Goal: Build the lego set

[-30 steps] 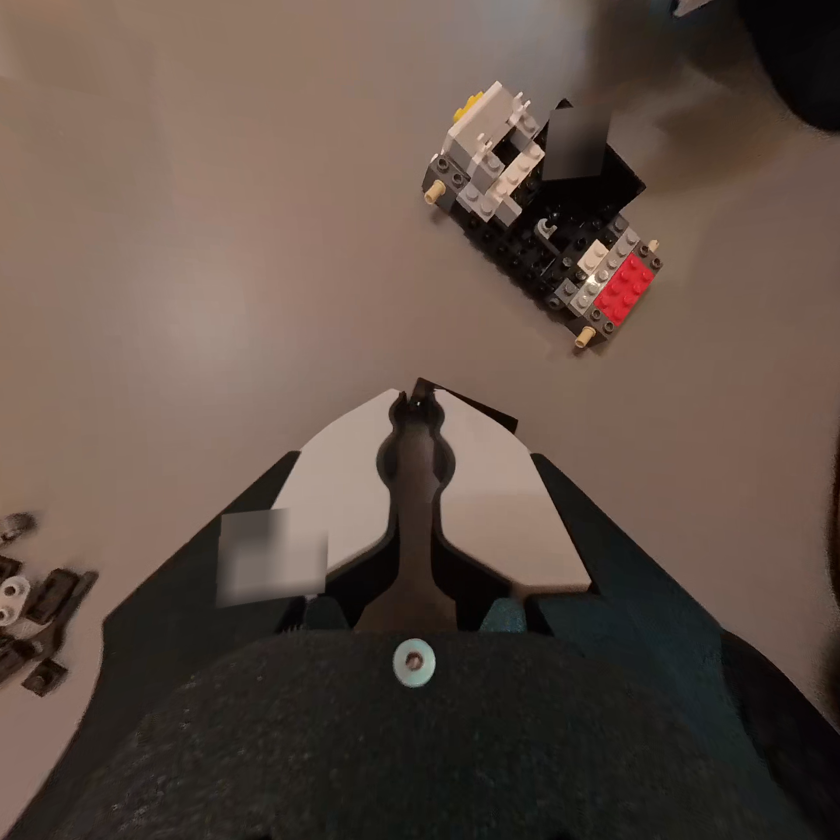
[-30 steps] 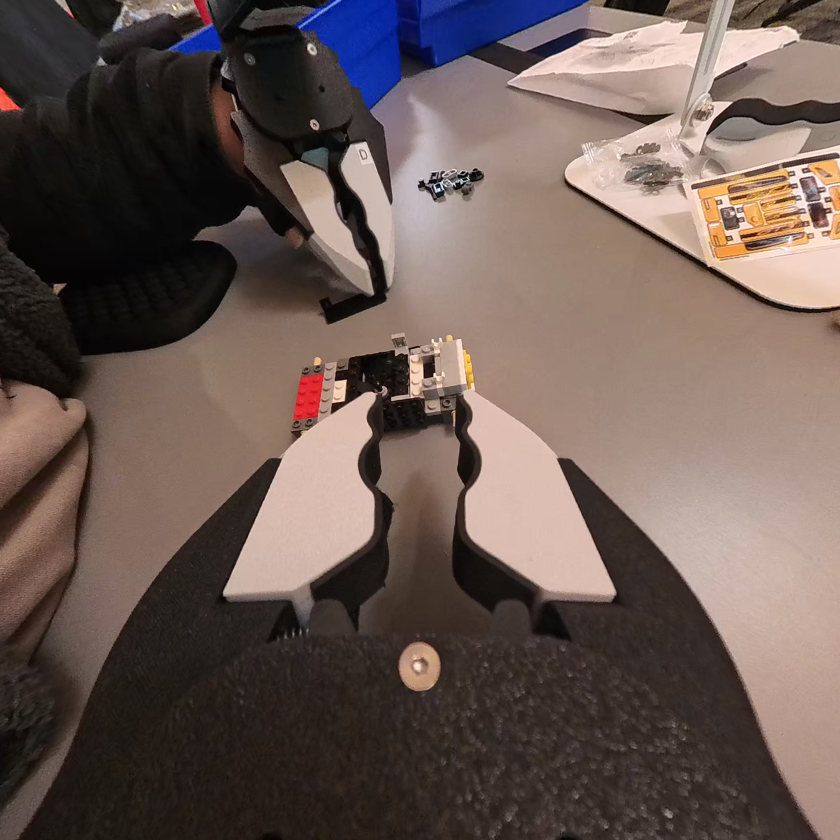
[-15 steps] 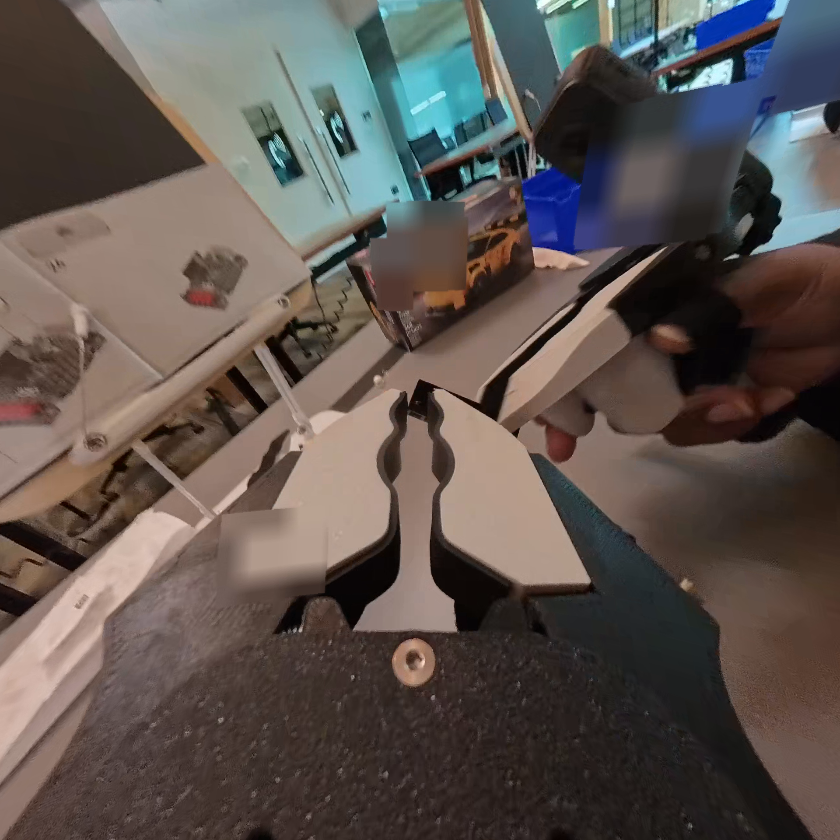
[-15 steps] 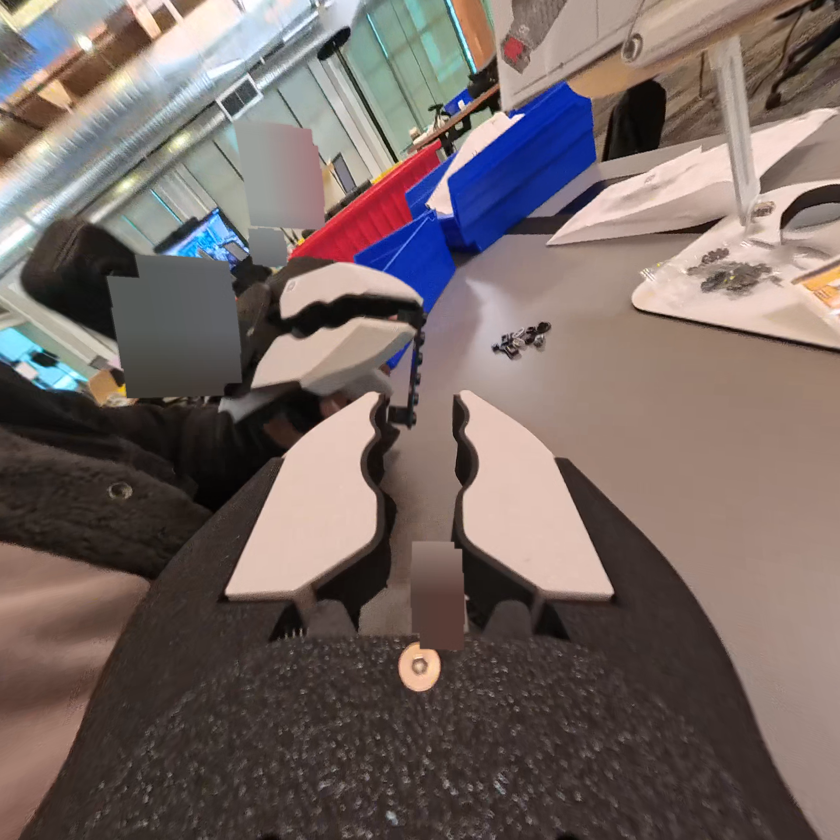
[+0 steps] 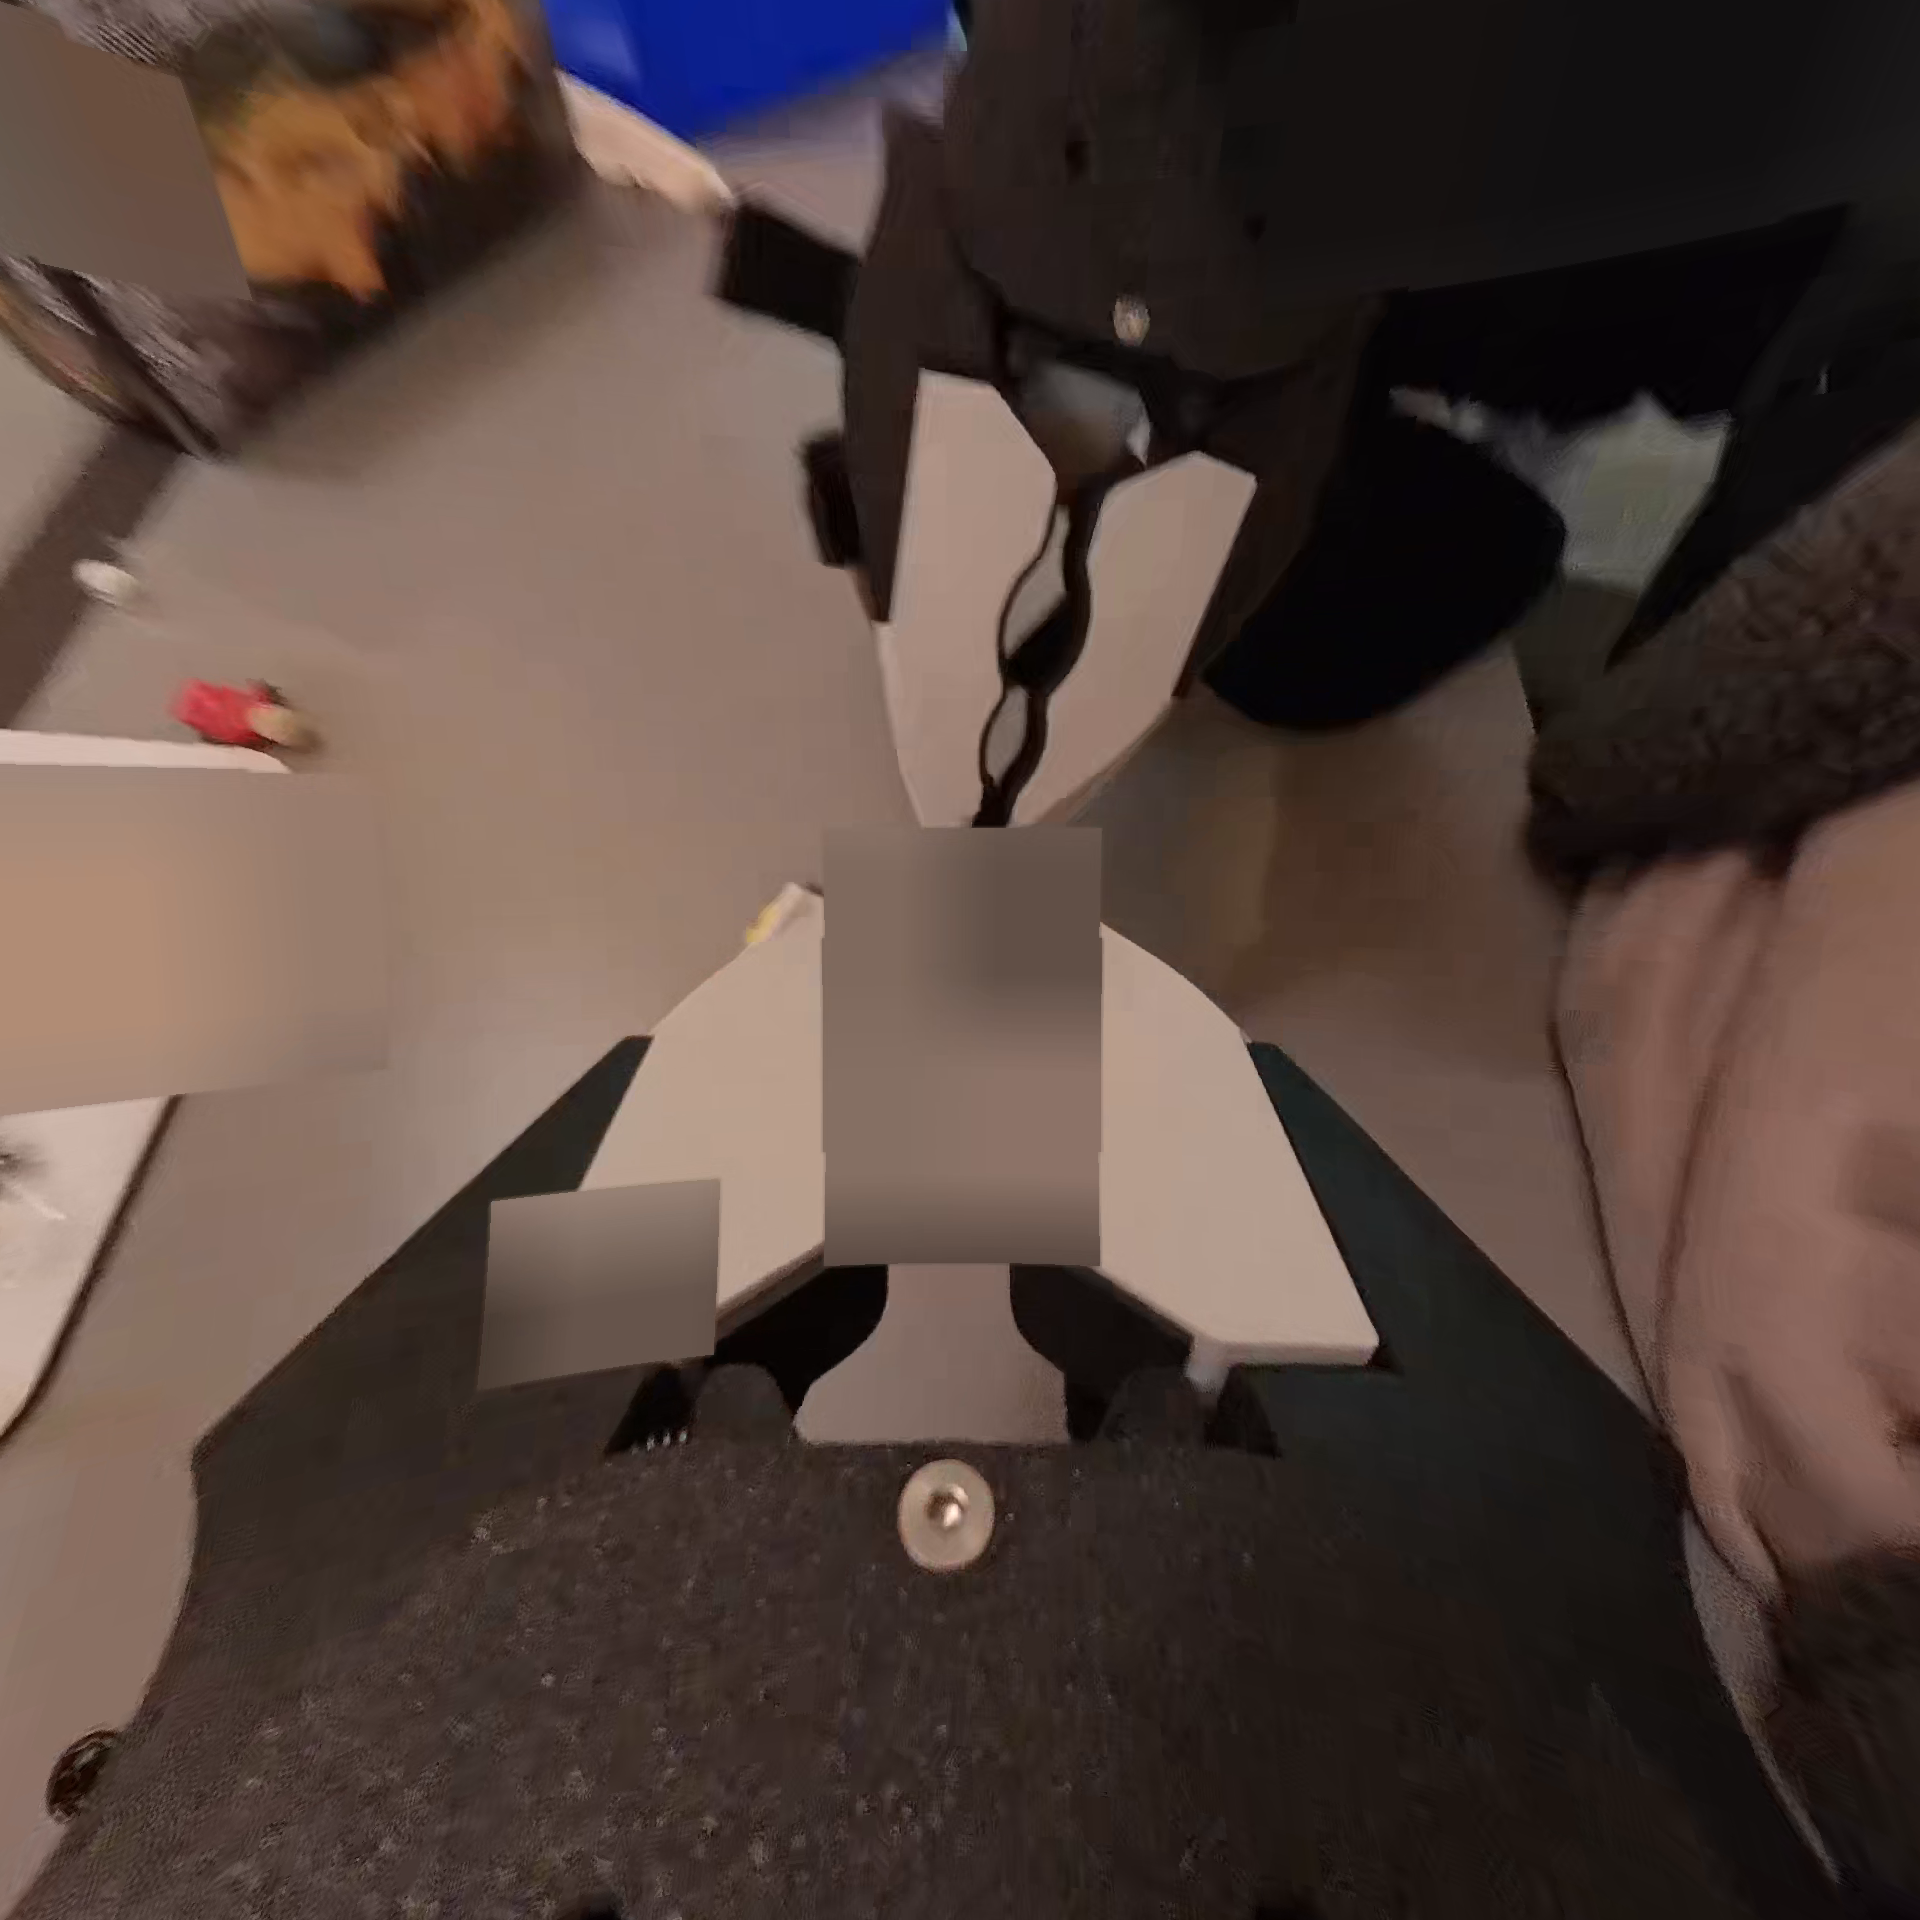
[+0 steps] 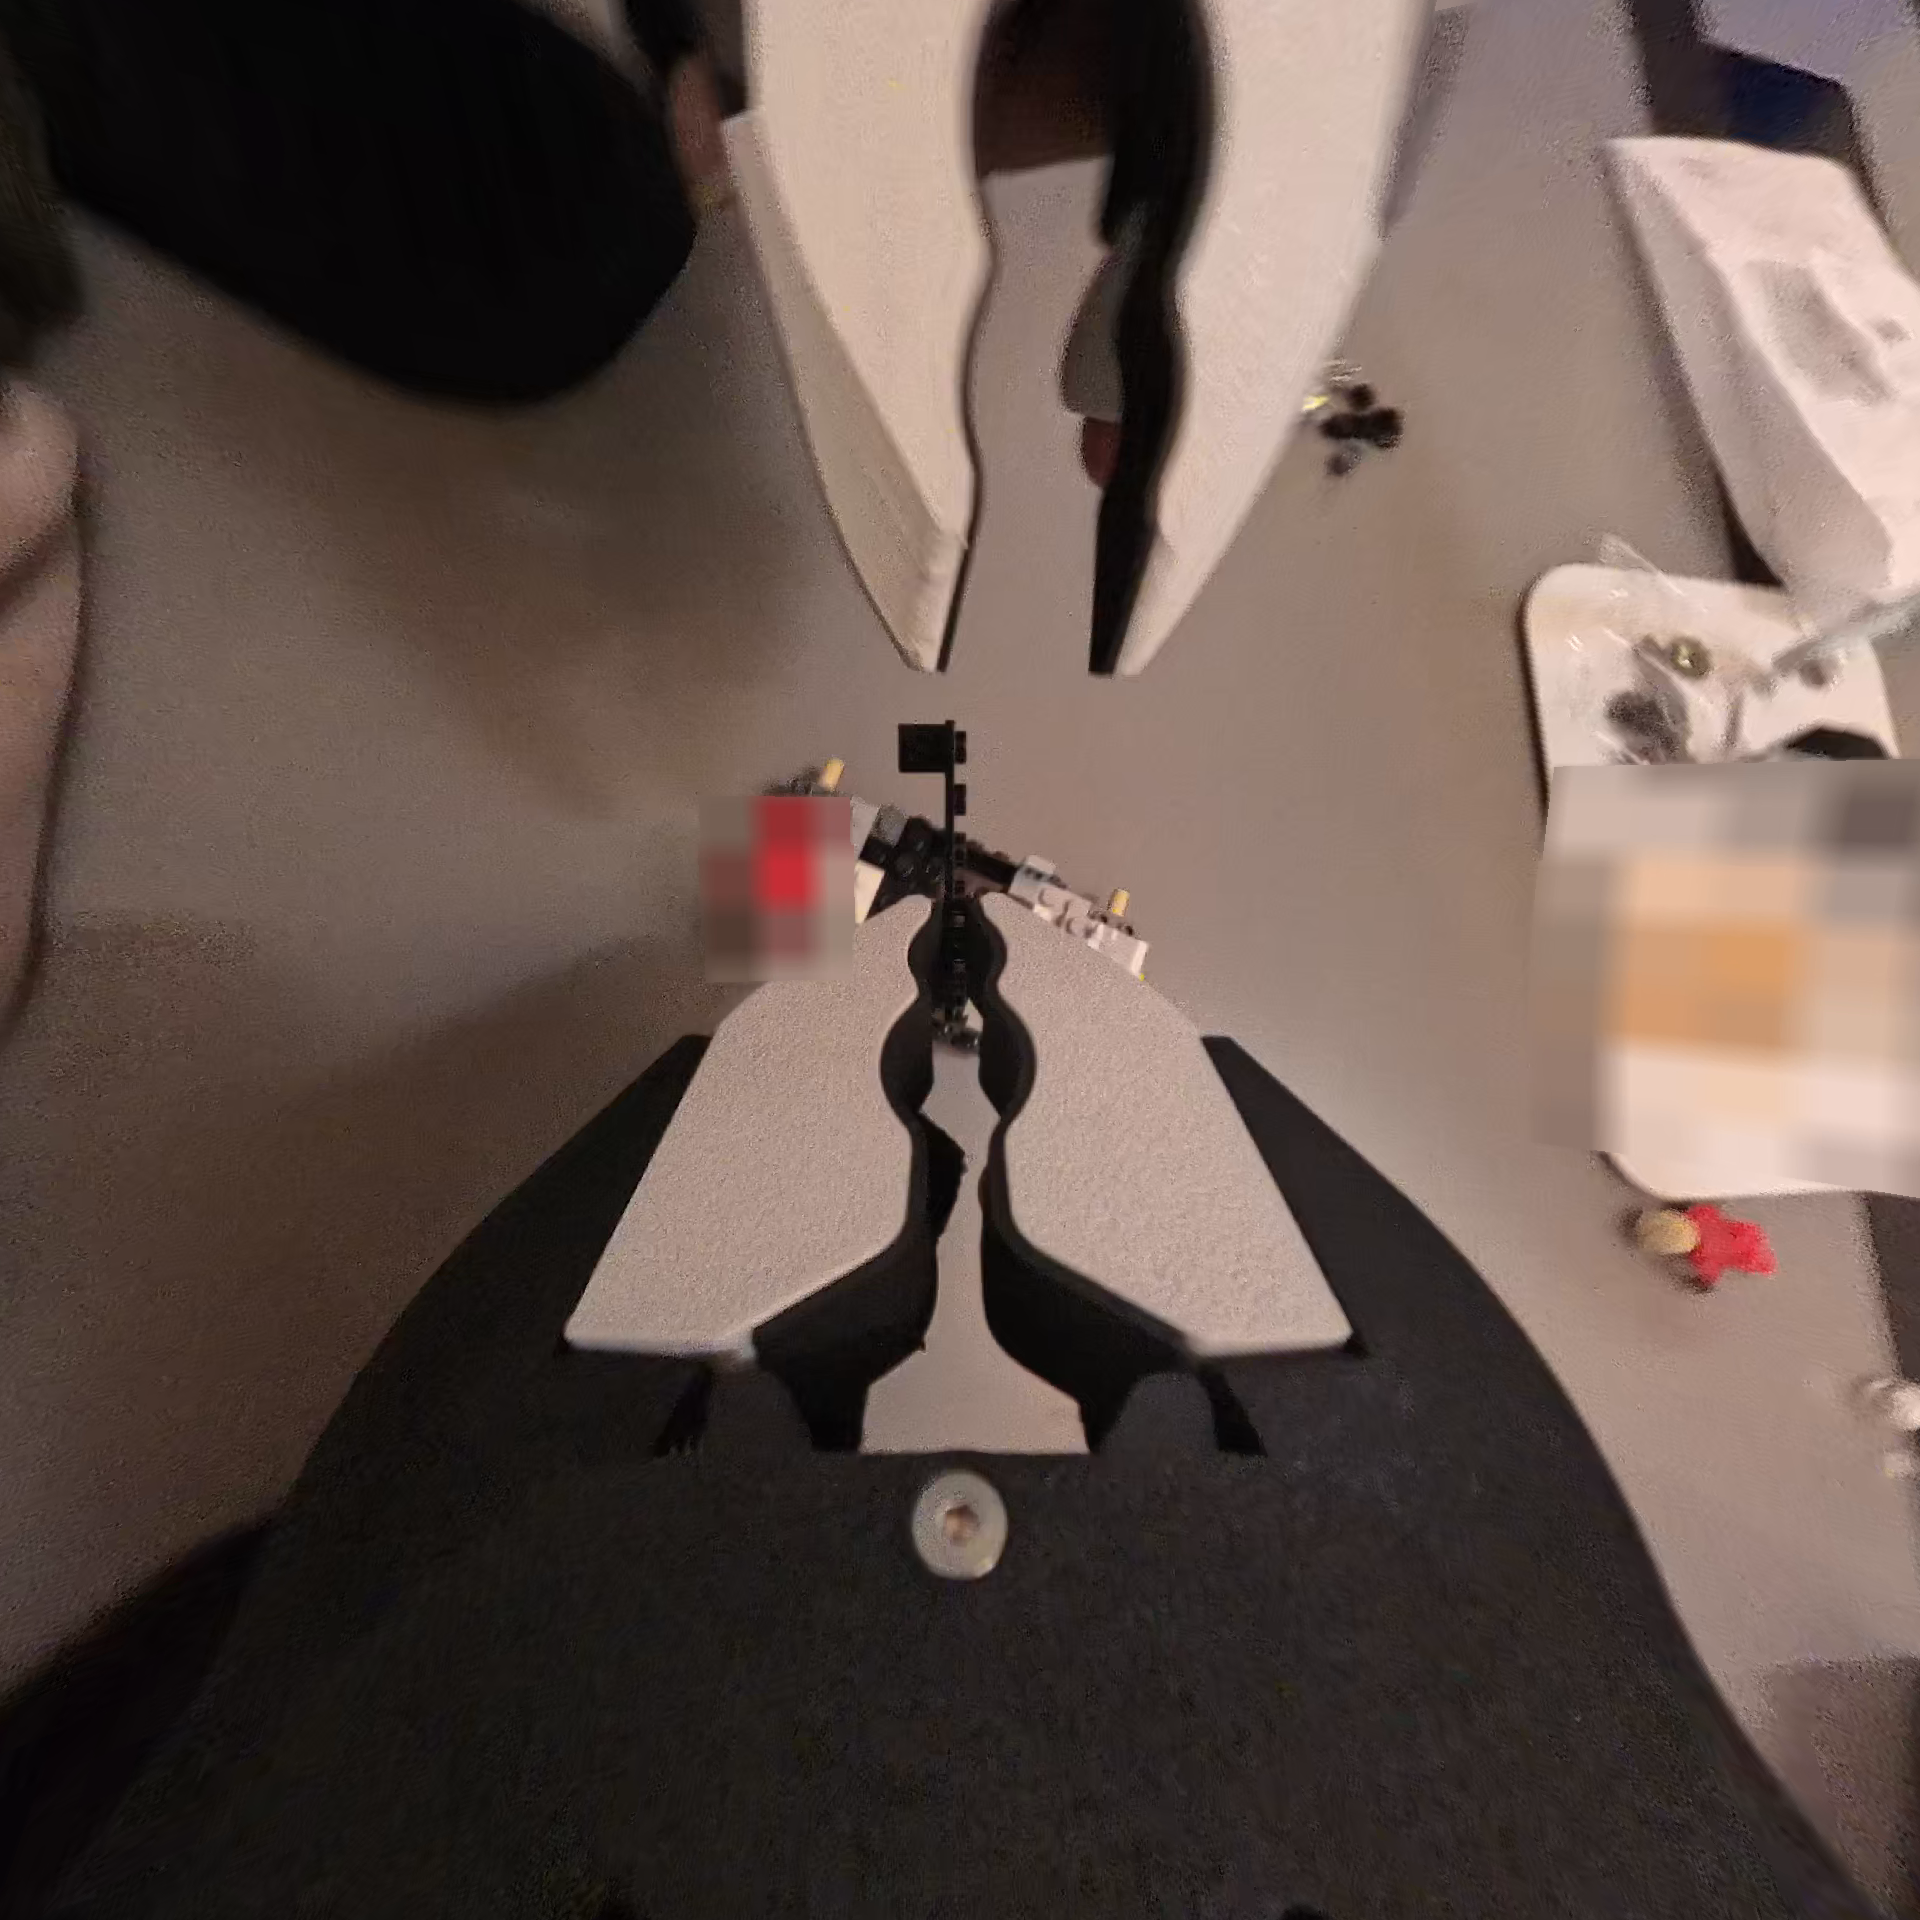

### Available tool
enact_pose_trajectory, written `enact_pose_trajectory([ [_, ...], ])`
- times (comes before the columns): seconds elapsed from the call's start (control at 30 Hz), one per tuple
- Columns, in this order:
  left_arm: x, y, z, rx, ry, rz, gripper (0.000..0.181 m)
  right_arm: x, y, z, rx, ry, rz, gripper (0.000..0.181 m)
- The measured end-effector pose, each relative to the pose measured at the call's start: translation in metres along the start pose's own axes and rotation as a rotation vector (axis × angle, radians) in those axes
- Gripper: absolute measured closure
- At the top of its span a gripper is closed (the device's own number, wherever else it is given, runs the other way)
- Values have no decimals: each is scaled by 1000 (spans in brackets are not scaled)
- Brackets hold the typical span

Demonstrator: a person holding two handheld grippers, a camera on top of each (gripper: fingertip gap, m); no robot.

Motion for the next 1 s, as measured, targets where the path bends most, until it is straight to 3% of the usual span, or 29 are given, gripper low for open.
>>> enact_pose_trajectory([
  [0.13,13,-12,-23,69,275,-84,161,8,6,0,-153,123,53,178],
  [0.2,20,-15,-27,69,313,-93,165,11,8,2,-190,142,71,178],
  [0.37,29,-7,-29,8,280,-28,177,17,5,-4,-178,134,58,176],
  [0.6,25,18,-39,-288,79,105,178,5,-27,-14,21,-107,-46,160],
  [0.77,25,21,-47,-359,11,146,178,17,-27,-14,140,-284,142,162],
  [1.0,24,24,-49,-367,-16,185,178,26,-41,-9,187,-332,300,171],
])
Point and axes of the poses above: each gripper's, where its closed fingertips meet, x out along the fingers, z out of its top, y = z × x across the jaws, the point moved 2 cm from there along -x, back along the fingers, and after that the axes turned 1 degree about x, right-handed, at the moved point
